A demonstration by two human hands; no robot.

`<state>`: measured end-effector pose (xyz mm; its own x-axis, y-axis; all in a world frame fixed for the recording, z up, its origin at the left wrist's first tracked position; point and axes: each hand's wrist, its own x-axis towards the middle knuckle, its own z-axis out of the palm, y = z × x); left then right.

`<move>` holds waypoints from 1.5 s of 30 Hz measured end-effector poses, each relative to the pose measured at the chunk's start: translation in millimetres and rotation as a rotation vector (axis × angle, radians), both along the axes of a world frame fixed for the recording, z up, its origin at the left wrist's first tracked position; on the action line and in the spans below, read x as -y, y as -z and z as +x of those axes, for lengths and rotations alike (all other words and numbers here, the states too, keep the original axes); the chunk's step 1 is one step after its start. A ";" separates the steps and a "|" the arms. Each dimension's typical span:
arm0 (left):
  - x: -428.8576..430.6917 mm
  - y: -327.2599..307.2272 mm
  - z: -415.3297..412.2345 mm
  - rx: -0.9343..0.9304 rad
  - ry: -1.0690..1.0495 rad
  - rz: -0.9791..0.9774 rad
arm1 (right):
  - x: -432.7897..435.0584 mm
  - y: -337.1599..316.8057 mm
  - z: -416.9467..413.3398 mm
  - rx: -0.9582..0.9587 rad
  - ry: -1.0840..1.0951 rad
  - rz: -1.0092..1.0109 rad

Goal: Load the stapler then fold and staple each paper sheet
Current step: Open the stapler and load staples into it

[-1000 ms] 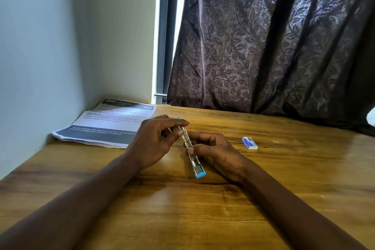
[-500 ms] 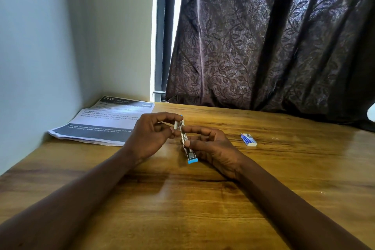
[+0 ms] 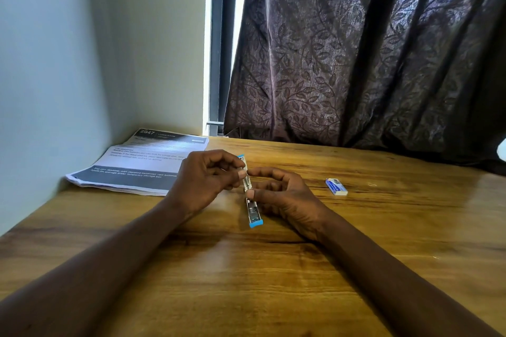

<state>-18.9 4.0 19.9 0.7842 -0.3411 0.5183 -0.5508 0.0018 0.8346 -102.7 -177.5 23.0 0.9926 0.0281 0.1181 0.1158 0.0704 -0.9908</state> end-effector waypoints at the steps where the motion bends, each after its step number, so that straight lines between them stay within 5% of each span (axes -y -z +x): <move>1: 0.1 -0.5 -0.4 0.014 -0.017 0.009 | 0.1 0.1 -0.4 0.005 -0.004 -0.012; 10: -3.5 -1.3 -2.5 0.254 -0.203 0.244 | 1.0 1.1 0.1 -0.001 -0.002 -0.020; 25: -4.1 1.9 0.7 0.369 -0.244 0.327 | -1.1 0.6 -1.2 0.005 -0.022 -0.037; 45: -0.4 4.3 2.6 -0.021 0.013 0.374 | -2.6 -1.7 -3.2 -0.004 0.015 -0.061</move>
